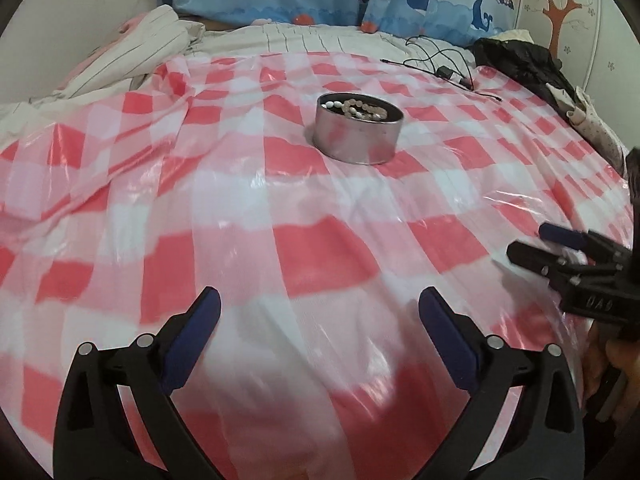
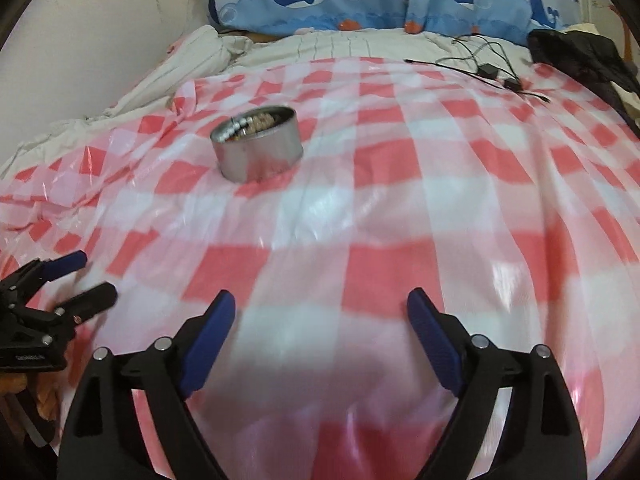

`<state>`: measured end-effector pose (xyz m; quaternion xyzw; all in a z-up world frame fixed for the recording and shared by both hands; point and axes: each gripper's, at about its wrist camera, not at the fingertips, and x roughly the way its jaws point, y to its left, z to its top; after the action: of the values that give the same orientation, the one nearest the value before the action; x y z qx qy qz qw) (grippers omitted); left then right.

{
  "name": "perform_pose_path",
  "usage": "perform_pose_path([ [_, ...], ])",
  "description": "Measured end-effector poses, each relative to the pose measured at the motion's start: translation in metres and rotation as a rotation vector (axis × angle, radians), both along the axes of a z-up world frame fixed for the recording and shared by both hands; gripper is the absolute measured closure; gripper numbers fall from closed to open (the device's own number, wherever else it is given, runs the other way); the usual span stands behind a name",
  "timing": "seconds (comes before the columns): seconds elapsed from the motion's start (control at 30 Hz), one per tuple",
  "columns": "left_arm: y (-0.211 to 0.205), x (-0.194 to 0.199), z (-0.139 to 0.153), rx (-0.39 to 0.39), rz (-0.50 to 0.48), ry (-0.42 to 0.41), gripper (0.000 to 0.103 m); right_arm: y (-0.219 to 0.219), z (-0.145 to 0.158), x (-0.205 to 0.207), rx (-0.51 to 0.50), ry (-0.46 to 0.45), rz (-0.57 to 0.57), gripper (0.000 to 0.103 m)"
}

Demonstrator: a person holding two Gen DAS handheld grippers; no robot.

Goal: Organize jewelry

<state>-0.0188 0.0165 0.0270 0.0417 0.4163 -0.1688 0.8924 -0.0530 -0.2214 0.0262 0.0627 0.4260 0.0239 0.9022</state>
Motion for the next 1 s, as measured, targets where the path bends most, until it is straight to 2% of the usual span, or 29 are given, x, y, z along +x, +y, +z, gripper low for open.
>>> perform_pose_path([
  [0.23,-0.015,-0.029,-0.006,0.050,0.009,-0.043,0.008,0.005,-0.001,-0.018,-0.023,-0.019,-0.016,0.011],
  [0.63,-0.018,-0.038,-0.005,0.078,0.065,-0.091,0.008,0.012,-0.004,-0.024,-0.067,-0.047,-0.020,0.008],
  [1.0,-0.018,-0.034,-0.011,0.054,0.087,-0.045,0.008,0.014,-0.006,-0.023,-0.083,-0.048,-0.022,0.007],
])
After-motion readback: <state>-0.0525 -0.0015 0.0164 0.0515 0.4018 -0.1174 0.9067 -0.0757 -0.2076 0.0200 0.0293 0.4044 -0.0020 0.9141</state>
